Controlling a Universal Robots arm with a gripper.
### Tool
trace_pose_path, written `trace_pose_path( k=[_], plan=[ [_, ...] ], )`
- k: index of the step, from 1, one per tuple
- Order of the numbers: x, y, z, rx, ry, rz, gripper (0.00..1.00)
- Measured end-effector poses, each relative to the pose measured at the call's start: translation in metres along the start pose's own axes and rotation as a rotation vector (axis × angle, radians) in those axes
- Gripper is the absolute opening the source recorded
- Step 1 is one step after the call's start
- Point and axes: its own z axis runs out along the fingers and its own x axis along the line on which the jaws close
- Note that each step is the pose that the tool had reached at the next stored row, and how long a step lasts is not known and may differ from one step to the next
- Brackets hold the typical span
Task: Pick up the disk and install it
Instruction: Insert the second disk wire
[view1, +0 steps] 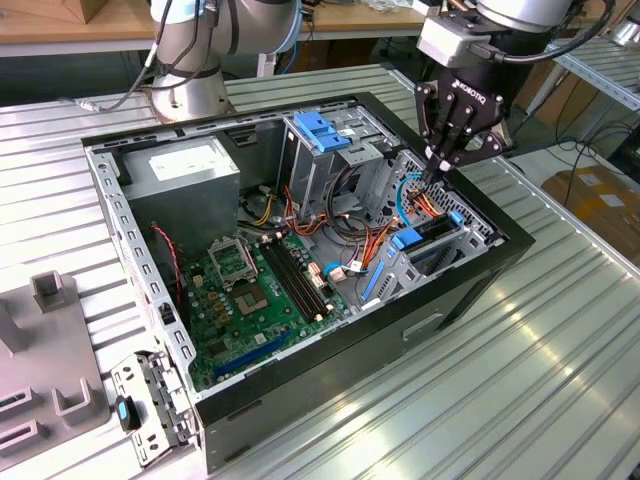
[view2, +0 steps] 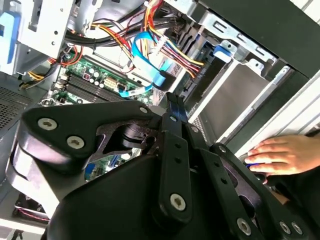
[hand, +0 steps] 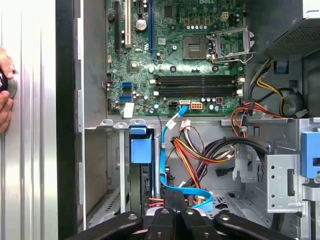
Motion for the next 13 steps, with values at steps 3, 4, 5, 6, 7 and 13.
trace_pose_path(
  k=[3, 4, 5, 6, 7, 13],
  plan=[
    [-0.0062, -0.0011, -0.0036, -0.0029, 0.0242, 0.0, 0.11],
    [-0.0086, -0.002, -0.0041, -0.0055, 0.0323, 0.0, 0.11],
    [-0.0115, -0.0039, -0.0042, -0.0102, 0.0396, 0.0, 0.11],
    [-0.0132, -0.0053, -0.0044, -0.0129, 0.0417, -0.001, 0.11],
    [-0.0148, -0.0065, -0.0045, -0.0155, 0.0427, -0.001, 0.11],
    [-0.0265, -0.0122, -0.0003, -0.0245, 0.0664, -0.001, 0.24]
  ],
)
